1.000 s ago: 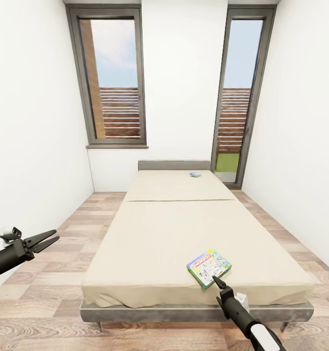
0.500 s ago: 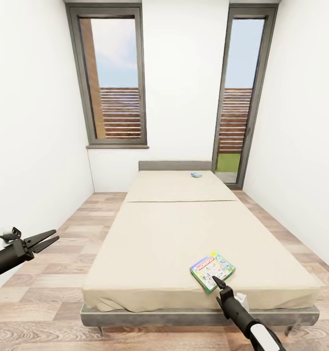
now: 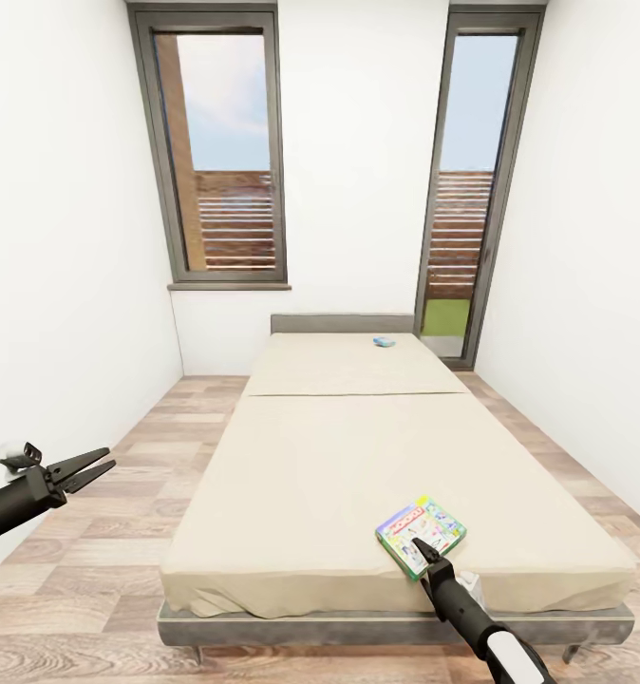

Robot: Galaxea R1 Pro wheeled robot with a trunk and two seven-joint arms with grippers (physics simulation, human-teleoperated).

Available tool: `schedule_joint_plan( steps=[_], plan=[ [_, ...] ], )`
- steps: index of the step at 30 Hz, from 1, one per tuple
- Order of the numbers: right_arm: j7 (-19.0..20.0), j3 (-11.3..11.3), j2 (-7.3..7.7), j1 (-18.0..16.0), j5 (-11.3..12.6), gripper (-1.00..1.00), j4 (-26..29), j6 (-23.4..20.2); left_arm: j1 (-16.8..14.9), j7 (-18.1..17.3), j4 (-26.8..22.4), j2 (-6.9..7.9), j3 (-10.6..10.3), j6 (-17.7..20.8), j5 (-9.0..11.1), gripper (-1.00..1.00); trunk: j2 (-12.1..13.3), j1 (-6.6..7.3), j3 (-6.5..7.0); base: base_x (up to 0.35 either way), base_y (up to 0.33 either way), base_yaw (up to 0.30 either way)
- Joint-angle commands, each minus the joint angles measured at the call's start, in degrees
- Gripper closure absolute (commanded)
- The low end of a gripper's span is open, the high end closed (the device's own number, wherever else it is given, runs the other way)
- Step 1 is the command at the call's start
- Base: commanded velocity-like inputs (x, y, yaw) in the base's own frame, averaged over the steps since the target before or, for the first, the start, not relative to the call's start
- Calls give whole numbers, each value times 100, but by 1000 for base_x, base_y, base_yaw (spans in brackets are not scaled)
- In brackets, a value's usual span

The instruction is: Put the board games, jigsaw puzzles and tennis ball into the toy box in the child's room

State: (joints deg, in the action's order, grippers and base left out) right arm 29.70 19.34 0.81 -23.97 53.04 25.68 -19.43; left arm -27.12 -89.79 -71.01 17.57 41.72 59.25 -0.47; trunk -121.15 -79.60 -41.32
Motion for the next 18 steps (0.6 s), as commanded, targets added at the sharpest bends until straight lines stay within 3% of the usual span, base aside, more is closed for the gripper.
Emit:
schedule_joint_plan(
  steps=[1,18],
  plan=[
    [10,26,-2,-4,40,-100,-2,-52,-3,-21,-1,0,2,60,-6,-100,-3,1,-6,4,2,0],
    [10,25,-2,-7,40,-100,-2,-52,-3,-21,6,0,1,61,-6,-100,-3,1,-6,0,0,0]
  ],
)
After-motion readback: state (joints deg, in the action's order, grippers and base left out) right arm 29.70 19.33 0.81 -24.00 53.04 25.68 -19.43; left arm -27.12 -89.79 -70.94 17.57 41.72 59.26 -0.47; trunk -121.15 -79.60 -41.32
